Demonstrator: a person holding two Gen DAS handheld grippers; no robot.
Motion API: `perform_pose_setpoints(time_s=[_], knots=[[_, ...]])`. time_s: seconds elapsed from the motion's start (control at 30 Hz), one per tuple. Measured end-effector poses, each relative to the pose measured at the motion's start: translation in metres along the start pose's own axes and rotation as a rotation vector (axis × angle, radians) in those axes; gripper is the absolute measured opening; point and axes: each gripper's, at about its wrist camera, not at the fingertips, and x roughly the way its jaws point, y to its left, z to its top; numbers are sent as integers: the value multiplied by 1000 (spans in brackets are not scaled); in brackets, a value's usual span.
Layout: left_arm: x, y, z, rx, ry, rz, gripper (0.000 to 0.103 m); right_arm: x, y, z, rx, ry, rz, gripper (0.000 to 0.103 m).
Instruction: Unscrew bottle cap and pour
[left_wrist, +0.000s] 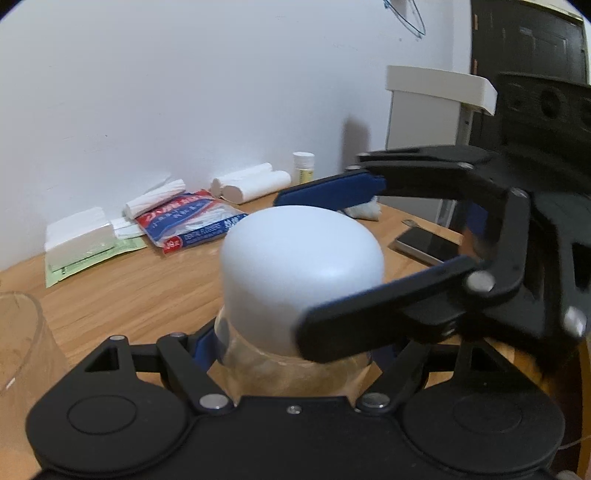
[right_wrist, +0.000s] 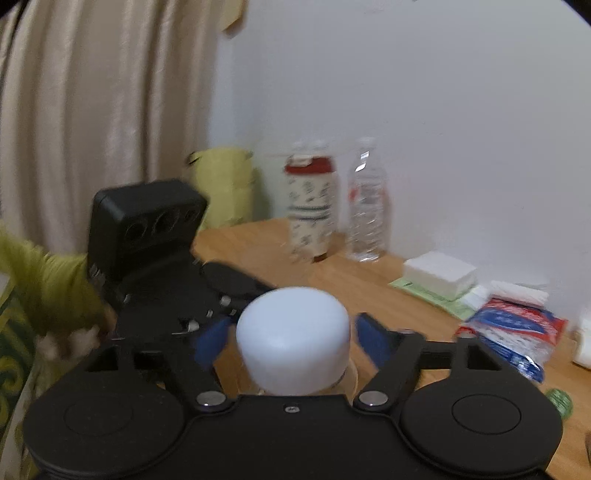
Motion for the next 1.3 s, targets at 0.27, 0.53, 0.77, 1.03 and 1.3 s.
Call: perform_pose_setpoints(time_s=[0.27,0.53,0.77,1.03,1.3], knots=[[0,-17,-4,-13,-46,129,79,-2,43,-6,97,-57,-274,85],[-2,-21,-4,-27,-47,152,79,5,55,-1,139,-8,-339,73],[3,-16,1,-34,-30,159,79,6,53,2,142,12,-372,69],[13,-7,8,-48,-26,177,79,10,46,6,123,4,-380,69],[17,0,10,-62,-28,202,79,12,39,12,121,-33,-385,69]])
